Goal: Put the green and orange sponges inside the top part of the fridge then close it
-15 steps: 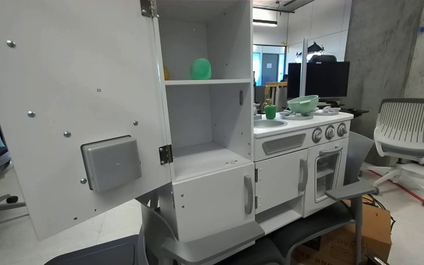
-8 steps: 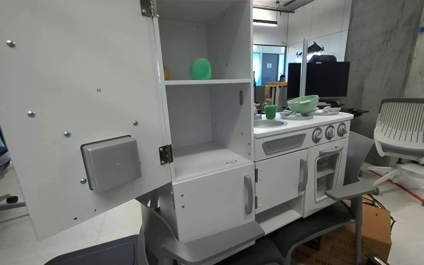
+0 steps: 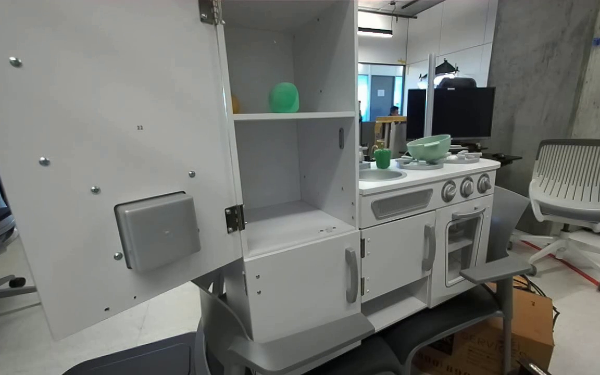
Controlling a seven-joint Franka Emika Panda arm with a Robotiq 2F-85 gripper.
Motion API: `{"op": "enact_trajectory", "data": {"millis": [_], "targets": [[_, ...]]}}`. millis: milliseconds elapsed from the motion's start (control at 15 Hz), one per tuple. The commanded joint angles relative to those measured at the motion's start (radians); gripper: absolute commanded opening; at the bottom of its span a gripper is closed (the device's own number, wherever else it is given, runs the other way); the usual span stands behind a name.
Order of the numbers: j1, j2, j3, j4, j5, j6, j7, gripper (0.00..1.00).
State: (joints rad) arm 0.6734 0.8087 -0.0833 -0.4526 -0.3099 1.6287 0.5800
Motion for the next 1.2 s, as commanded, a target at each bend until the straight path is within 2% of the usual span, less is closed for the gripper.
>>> {"op": "enact_trajectory", "data": {"millis": [0,600,1133], "targets": [[0.000,-0.035,0.005,-0.006,0.023,-0.089,-0.069,1.00],[-0.022,-0.140,0.010,-0.004,0.013,-0.286,-0.255,1.00],[-0.123,-0.260,0.026,-0.011,0.015,-0.416,-0.459,1.00]]}}
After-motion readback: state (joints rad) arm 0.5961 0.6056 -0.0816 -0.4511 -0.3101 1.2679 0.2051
